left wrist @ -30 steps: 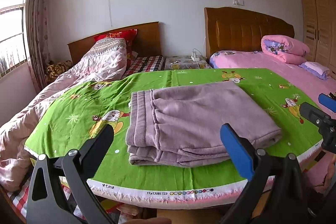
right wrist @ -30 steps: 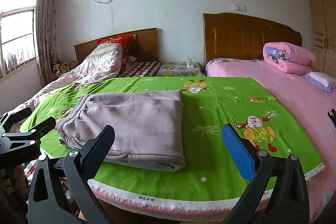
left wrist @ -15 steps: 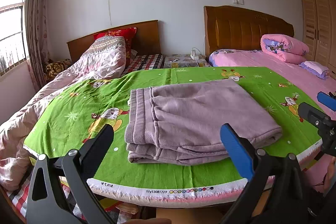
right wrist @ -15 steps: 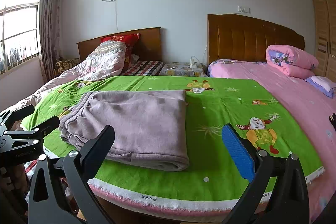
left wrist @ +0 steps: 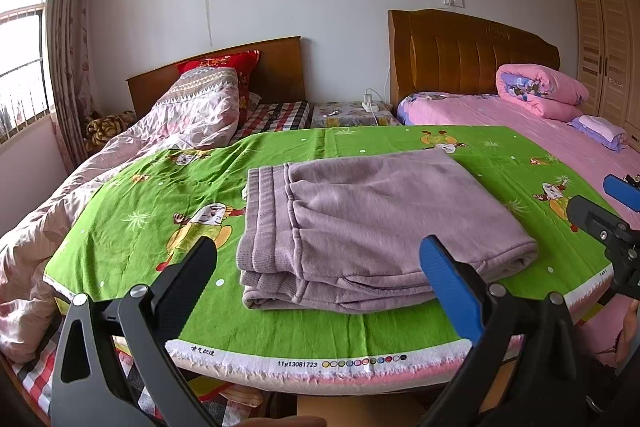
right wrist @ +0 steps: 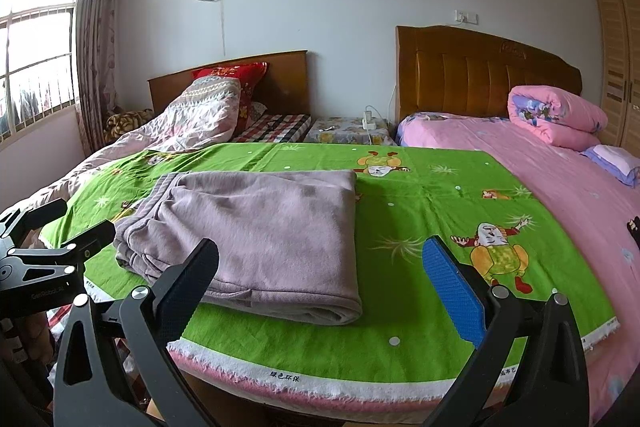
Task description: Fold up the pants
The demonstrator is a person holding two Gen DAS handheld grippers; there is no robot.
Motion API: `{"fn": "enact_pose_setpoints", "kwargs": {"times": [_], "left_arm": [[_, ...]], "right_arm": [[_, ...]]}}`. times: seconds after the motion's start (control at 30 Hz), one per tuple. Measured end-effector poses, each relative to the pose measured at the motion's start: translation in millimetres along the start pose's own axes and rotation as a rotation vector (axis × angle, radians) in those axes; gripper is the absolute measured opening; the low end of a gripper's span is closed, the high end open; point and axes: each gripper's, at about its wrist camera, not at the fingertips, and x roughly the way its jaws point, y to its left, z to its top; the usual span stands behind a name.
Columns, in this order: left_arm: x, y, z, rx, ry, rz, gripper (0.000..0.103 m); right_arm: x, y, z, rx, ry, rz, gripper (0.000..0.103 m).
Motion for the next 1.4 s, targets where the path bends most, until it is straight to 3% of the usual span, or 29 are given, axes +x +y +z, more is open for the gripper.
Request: {"fn": "enact_pose_setpoints", "kwargs": {"times": [1.4], "left_arm": [[2.0, -1.5, -5.4, -0.002, 0.008, -0.008, 0.101]], "right_arm": [[0.0, -2.2, 0.6, 0.0, 0.002, 0.003, 0.098]]}}
